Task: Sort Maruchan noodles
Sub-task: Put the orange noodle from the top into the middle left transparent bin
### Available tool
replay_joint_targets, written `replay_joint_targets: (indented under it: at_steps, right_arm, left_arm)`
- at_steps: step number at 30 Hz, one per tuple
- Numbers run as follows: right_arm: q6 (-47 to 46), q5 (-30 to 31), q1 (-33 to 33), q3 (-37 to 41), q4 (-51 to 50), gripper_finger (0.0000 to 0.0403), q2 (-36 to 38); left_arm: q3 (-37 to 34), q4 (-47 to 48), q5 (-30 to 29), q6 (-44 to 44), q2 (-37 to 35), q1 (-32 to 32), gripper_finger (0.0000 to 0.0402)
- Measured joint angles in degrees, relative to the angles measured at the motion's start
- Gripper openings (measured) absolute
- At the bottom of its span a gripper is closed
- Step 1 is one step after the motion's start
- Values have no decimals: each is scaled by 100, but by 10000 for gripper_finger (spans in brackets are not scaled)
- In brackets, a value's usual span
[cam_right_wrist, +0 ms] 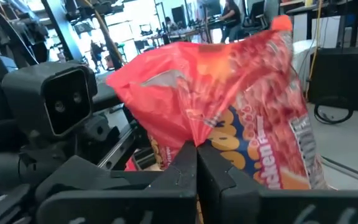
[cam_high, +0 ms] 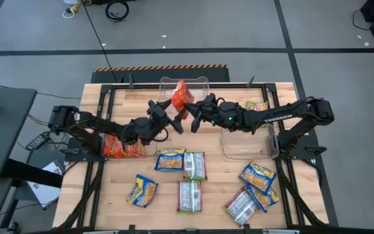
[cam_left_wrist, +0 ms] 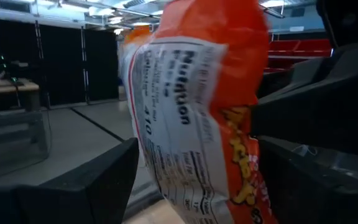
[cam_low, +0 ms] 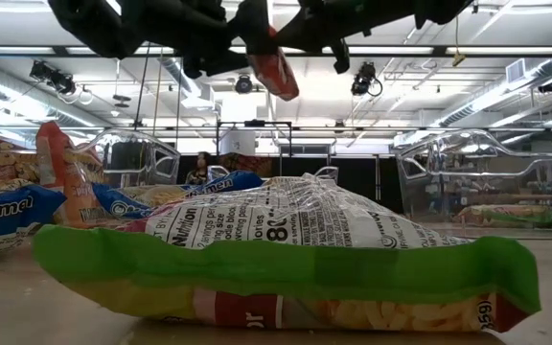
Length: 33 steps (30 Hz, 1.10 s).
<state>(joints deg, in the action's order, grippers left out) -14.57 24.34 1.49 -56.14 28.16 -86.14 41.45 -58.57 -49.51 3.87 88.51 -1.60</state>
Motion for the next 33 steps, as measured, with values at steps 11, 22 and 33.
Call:
replay_joint_targets:
  at_steps: [11, 22, 33]
  right_arm:
    - [-37, -324, -45, 2, 85, 13, 54]
    - [500, -351, -125, -13, 99, 101, 635]
    - [370, -380, -774, -7, -3157, 144, 2096]
  left_arm:
    - [0, -4, 405, 241, -4, 102, 260]
    - [-9, 876, -369, 1013, -437, -197, 146]
    - [1527, 9189, 1496, -4868, -2054, -763, 142]
